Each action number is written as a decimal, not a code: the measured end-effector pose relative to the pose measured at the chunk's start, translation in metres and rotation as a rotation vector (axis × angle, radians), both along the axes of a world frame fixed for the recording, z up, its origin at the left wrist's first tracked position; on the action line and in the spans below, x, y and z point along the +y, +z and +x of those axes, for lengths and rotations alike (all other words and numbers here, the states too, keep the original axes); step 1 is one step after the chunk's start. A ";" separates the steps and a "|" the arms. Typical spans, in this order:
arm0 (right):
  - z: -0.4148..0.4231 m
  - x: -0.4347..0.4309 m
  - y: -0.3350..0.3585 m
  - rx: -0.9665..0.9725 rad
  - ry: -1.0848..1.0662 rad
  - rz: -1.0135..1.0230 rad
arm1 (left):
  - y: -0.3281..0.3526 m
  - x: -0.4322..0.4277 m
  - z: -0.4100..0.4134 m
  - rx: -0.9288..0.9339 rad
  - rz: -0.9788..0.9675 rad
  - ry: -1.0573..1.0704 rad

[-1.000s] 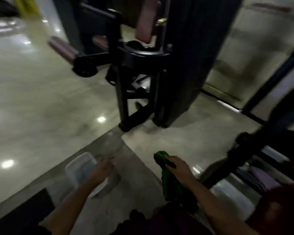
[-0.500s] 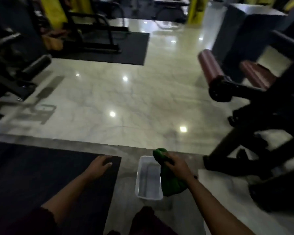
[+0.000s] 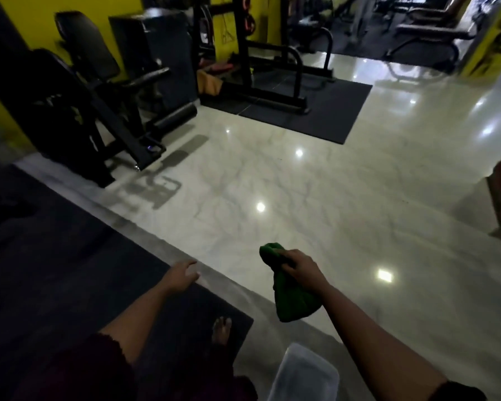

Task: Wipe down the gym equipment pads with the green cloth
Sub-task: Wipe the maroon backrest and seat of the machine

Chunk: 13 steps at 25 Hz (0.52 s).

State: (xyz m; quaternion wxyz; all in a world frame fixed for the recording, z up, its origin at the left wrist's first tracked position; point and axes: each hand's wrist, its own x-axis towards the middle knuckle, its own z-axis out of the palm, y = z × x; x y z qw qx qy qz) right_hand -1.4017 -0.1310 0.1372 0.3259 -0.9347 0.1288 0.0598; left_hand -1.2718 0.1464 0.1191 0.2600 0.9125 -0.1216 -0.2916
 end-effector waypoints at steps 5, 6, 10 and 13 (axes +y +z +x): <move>0.107 -0.067 -0.001 -0.001 -0.190 0.047 | -0.003 -0.070 0.146 0.032 -0.005 -0.083; 0.124 -0.082 0.003 0.010 -0.243 0.051 | 0.002 -0.092 0.174 0.035 -0.015 -0.113; 0.167 -0.145 0.011 0.033 -0.448 0.059 | 0.014 -0.191 0.266 0.040 -0.064 -0.242; 0.175 -0.197 0.012 0.033 -0.633 0.107 | 0.016 -0.273 0.306 0.032 -0.093 -0.363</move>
